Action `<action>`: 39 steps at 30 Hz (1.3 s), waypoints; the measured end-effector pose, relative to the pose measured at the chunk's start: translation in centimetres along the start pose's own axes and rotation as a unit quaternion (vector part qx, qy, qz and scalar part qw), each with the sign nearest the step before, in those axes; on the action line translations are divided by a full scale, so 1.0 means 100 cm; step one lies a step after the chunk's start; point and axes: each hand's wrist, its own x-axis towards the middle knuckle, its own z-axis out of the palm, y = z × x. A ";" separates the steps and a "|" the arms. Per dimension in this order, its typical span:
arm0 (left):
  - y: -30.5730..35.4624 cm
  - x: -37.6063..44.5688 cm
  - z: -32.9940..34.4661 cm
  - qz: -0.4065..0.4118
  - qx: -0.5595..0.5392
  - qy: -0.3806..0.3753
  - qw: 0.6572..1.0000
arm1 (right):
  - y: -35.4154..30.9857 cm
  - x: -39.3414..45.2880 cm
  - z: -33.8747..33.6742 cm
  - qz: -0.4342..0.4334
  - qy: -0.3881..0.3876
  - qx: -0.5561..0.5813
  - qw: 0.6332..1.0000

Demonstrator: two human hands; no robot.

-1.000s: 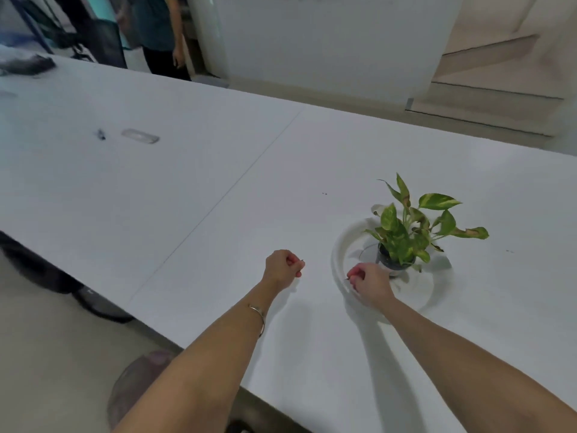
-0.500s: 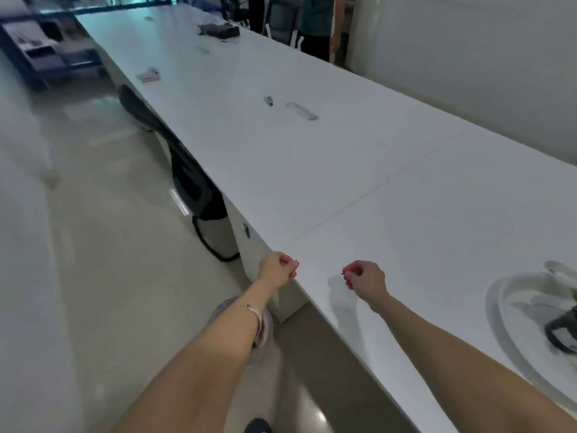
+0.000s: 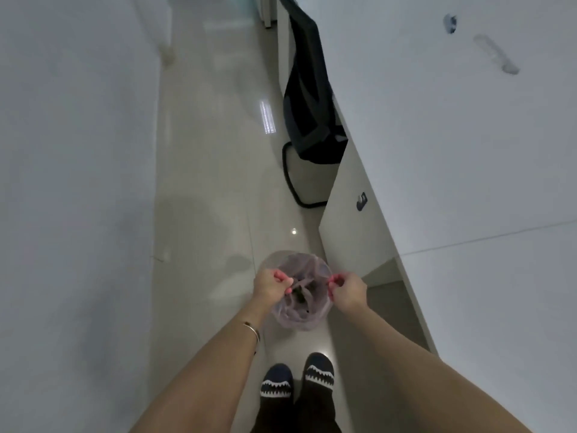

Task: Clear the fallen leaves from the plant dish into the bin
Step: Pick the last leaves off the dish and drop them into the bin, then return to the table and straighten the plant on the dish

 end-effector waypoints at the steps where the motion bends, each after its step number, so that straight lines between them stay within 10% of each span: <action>1: -0.003 -0.004 0.003 -0.005 -0.010 -0.011 1.000 | 0.001 -0.002 -0.001 0.013 -0.005 0.005 1.000; 22: -0.073 0.127 0.056 -0.135 -0.014 -0.010 0.991 | 0.072 0.157 0.089 0.101 -0.095 -0.030 0.990; 39: 0.121 0.017 0.011 0.083 0.041 -0.036 0.995 | -0.046 0.046 -0.072 0.001 0.066 0.127 0.990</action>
